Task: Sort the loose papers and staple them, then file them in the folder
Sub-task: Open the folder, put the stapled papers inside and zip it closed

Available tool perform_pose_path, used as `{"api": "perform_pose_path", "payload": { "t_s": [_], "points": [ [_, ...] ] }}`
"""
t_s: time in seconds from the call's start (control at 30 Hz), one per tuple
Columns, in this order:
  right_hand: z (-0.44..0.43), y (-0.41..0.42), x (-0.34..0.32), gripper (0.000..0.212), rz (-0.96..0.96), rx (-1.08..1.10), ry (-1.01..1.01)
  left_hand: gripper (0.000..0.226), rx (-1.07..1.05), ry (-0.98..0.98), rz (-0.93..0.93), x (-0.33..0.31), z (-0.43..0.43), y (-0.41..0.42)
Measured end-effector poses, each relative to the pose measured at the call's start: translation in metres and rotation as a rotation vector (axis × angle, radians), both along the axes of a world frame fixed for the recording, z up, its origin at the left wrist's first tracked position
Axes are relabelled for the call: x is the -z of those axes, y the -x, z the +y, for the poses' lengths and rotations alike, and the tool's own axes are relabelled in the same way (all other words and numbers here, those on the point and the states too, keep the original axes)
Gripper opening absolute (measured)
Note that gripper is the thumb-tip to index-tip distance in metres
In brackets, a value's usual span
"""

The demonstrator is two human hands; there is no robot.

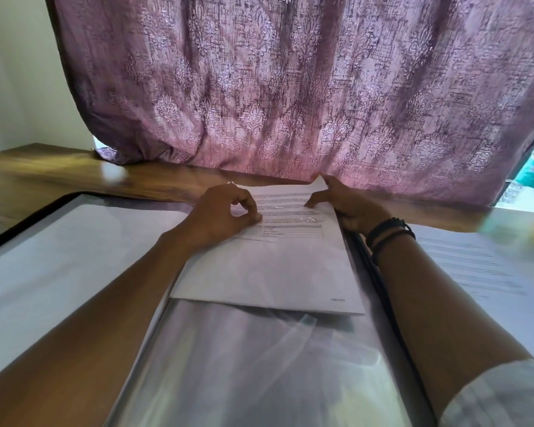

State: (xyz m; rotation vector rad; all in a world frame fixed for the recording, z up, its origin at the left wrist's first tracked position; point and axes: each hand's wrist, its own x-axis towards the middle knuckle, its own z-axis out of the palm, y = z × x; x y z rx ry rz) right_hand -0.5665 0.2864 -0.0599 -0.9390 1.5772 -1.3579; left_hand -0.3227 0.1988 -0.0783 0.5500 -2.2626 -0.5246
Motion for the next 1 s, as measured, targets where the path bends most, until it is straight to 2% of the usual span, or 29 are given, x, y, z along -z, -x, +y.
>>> {"api": "perform_pose_path", "payload": {
  "t_s": [0.1, 0.23, 0.33, 0.43, 0.6, 0.7, 0.8, 0.93, 1.0],
  "points": [
    [0.000, 0.001, 0.002, 0.021, 0.003, -0.014, 0.000, 0.013, -0.004, -0.019, 0.002, 0.000, 0.000, 0.000],
    [-0.002, 0.002, 0.005, 0.004, -0.040, 0.060, -0.006, 0.013, -0.008, -0.026, -0.018, -0.001, 0.001, 0.001],
    [-0.001, 0.001, 0.002, 0.016, -0.044, 0.023, 0.002, 0.013, -0.009, -0.026, -0.014, -0.001, 0.001, 0.000],
    [0.005, -0.001, -0.001, 0.027, 0.001, -0.081, -0.105, 0.013, -0.034, -0.032, -0.012, -0.002, 0.002, 0.000],
    [0.010, -0.002, -0.011, 0.027, 0.015, -0.240, -0.111, 0.014, -0.054, -0.030, -0.020, -0.008, 0.000, 0.002],
    [0.013, -0.007, -0.009, 0.016, 0.036, -0.207, -0.098, 0.013, -0.045, -0.021, -0.025, -0.008, 0.004, 0.001],
    [0.011, -0.004, -0.006, 0.038, -0.043, -0.168, -0.043, 0.010, -0.049, -0.014, -0.014, -0.006, 0.007, 0.001],
    [0.010, -0.012, -0.014, 0.024, -0.035, -0.217, -0.073, 0.009, -0.060, -0.019, 0.006, -0.006, 0.004, 0.002],
    [0.012, -0.016, -0.018, 0.036, 0.021, -0.259, -0.118, 0.010, -0.063, -0.024, 0.012, -0.003, 0.004, 0.002]
  ]
}}
